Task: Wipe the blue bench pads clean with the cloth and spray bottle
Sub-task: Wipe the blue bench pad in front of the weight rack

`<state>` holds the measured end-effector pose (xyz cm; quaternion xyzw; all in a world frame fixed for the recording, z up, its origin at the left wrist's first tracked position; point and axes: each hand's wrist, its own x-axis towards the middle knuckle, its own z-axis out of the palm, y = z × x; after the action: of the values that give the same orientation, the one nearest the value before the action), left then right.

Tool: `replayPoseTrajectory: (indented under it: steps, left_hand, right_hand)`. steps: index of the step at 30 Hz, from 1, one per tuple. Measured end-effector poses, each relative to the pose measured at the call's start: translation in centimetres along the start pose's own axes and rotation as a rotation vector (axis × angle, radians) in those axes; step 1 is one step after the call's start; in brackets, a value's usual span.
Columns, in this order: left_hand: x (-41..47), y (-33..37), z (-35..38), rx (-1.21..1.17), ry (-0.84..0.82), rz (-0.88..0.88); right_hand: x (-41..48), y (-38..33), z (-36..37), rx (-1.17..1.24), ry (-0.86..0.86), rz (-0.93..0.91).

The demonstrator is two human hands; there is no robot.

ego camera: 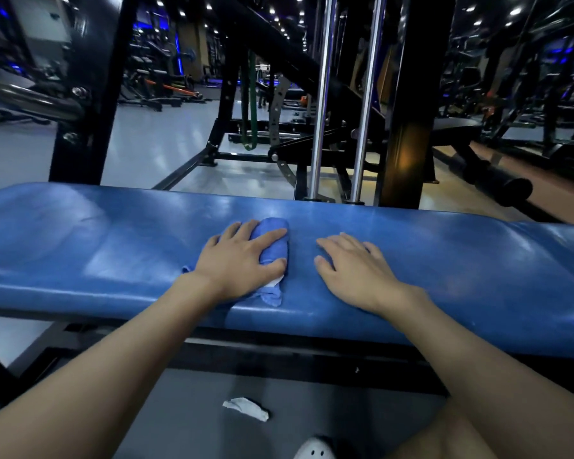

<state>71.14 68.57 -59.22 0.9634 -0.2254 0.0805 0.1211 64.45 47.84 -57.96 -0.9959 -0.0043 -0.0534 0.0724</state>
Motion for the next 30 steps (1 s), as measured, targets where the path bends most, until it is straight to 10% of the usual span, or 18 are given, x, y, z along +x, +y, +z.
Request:
replayPoseTrajectory:
  steps: [30]
  left_hand:
    - [-3.7,-19.4,-5.3,-0.003,0.009,-0.004]
  right_hand:
    - [5.1,-16.3,3.4,0.012,-0.168,-0.058]
